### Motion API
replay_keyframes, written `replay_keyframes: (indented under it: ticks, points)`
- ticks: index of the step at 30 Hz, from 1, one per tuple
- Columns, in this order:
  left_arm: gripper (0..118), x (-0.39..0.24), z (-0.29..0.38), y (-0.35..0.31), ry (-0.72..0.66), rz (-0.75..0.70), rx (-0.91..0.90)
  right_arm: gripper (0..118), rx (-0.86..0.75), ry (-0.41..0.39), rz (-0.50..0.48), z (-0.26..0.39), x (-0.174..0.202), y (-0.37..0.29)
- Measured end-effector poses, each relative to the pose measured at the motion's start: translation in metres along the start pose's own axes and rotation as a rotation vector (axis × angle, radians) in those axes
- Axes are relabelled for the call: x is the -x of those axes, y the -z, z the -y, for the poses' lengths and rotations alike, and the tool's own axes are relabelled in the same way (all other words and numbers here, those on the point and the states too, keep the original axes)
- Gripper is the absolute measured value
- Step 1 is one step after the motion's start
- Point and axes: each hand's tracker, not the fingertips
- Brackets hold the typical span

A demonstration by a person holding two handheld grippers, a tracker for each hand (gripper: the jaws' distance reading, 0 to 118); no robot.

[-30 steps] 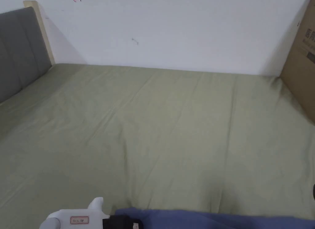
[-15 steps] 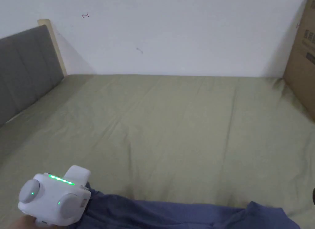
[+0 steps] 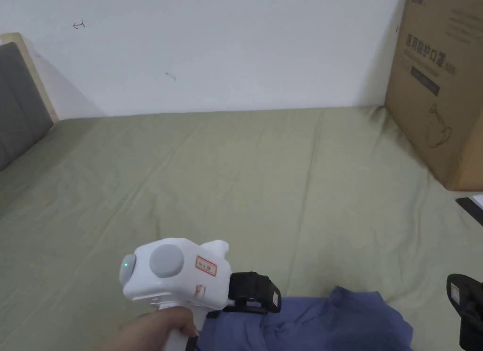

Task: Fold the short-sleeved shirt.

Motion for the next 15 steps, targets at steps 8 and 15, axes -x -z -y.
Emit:
replay_keyframes:
  ticks: [8,15]
  points:
    - [0,0.045,0.025,-0.058,-0.051,-0.223,-0.148,0,0.008,0.017,-0.014,0.004,0.000,0.004]
    - [0,0.033,0.027,0.013,0.014,-0.250,-0.058,0,0.030,0.032,-0.027,0.010,0.003,0.008]
